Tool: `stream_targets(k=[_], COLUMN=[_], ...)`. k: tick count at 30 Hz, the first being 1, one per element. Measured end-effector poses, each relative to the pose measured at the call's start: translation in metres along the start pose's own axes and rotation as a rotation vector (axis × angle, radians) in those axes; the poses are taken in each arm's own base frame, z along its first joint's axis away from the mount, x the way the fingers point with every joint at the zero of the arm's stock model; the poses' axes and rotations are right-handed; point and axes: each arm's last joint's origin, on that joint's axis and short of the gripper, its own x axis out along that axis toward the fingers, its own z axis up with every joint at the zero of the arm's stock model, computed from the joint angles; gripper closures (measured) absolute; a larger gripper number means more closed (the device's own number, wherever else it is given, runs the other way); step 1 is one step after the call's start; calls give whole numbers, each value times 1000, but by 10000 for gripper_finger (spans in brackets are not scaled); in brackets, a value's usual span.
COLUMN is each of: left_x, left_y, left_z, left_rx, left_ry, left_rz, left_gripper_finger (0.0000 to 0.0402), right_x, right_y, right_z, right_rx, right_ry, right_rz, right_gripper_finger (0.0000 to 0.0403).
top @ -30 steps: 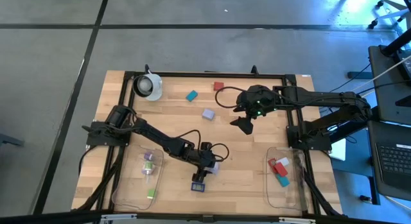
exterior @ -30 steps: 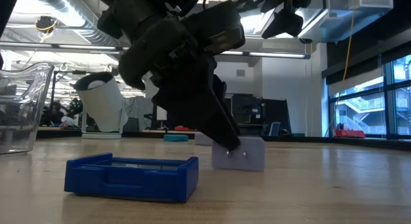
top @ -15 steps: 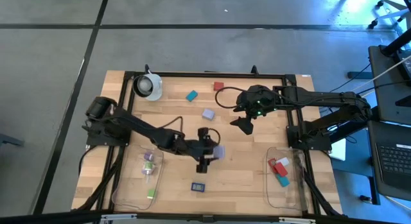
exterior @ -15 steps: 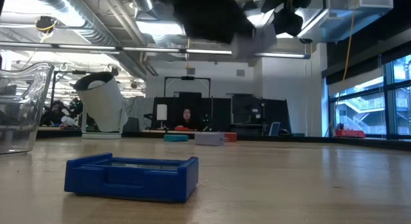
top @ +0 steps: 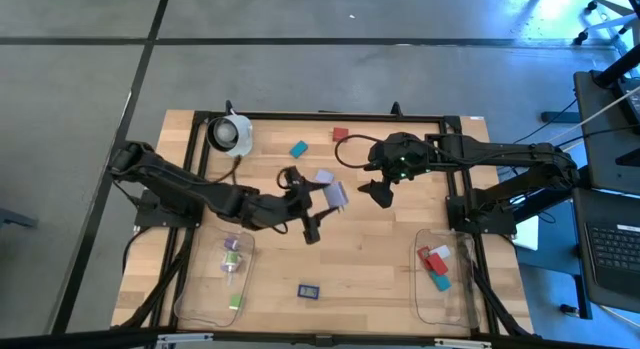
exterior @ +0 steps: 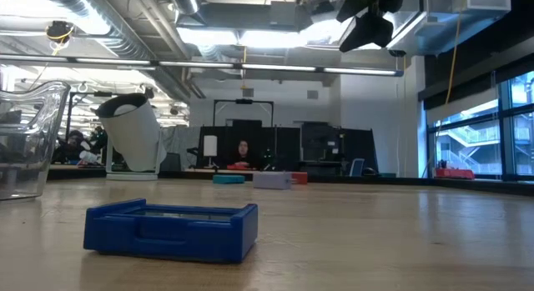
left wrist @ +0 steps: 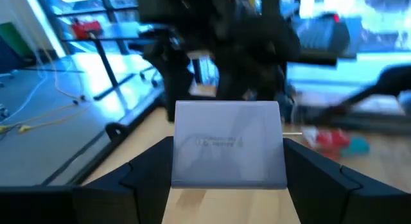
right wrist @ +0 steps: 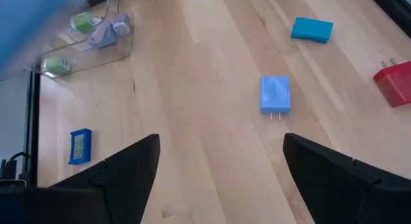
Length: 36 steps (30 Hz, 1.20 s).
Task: Pick & Place Office items
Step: Put the bottom purple adapter into the left transparent bin
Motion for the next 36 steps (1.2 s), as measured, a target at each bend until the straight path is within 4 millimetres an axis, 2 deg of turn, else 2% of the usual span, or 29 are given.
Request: stream_targets(k=[5,15,22,29,36], left_x=[-6,-9,-11,-16,-19], left_y=[2,4,2,-3,-10], left_z=[15,32,33,34,34], left_rx=[-86,-155,-182,-285,-383], left_ry=[-99,-244,-254,-266,-249], left_rz=[9,30,18,-20,-170], left_gripper_finger=[154,153,153,153,153], right_x=[0,0,0,0,0], right_y=[0,0,0,0,1], right_z=[0,0,0,0,4], right_rx=[0,0,25,98,148], right_ry=[0,0,-2,-3,-37], right_rz=[0,0,-4,-4,11], right_gripper_finger=[69,69,69,69,69])
